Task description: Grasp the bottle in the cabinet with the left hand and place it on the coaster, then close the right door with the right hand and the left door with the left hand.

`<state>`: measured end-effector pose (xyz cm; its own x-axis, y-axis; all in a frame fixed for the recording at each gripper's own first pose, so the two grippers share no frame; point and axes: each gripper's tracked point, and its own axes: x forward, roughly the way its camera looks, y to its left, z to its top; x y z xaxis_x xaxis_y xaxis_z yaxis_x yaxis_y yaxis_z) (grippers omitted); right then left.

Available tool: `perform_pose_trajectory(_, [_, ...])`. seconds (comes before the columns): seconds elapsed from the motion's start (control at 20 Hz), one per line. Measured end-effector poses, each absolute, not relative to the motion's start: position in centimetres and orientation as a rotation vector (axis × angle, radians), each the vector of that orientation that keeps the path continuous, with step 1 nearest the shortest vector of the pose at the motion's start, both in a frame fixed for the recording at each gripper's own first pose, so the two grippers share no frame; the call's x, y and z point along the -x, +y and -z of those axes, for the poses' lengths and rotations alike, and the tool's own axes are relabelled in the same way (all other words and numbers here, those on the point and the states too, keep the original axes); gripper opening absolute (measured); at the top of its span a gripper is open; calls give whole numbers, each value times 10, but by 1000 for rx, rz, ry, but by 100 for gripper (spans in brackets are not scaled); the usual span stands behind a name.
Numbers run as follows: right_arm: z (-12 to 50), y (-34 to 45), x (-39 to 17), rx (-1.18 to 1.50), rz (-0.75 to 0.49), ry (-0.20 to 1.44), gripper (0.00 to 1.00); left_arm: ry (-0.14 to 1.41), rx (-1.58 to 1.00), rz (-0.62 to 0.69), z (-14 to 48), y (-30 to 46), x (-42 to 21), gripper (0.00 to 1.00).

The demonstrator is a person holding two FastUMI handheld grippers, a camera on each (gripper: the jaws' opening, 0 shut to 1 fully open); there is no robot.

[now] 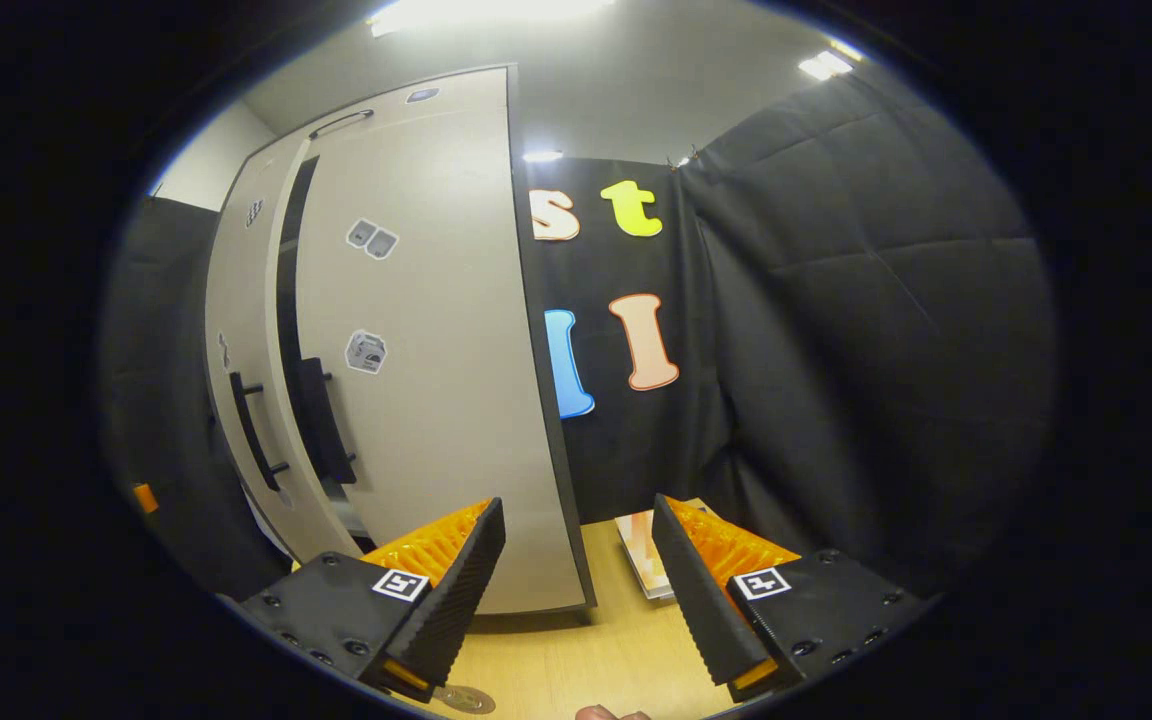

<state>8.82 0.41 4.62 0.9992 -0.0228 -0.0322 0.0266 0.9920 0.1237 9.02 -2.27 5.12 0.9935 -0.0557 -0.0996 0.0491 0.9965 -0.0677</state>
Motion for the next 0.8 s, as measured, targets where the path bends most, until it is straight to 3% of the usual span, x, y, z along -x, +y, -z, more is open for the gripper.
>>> perform_pose_trajectory(0.3, [-20, 16, -114, -178, 30, 143, 95, 137, 32, 38, -44, -25, -93, 93])
perform_pose_trajectory(0.35, [-21, 20, -117, -168, 25, 144, 92, 141, 30, 29, -44, -24, -93, 93])
perform_pose_trajectory(0.4, [-22, 24, -120, -158, 16, 138, 95, 141, 30, 21, -45, -23, -94, 94])
perform_pose_trajectory(0.45, [-24, 29, -122, -151, 7, 130, 92, 141, 30, 16, -46, -23, -94, 94])
perform_pose_trajectory(0.5, [-24, 34, -125, -146, -3, 124, 95, 140, 32, 11, -46, -22, -95, 94])
perform_pose_trajectory(0.8, [-29, 50, -128, -147, -15, 114, 92, 140, -12, 19, -45, -22, -91, 94])
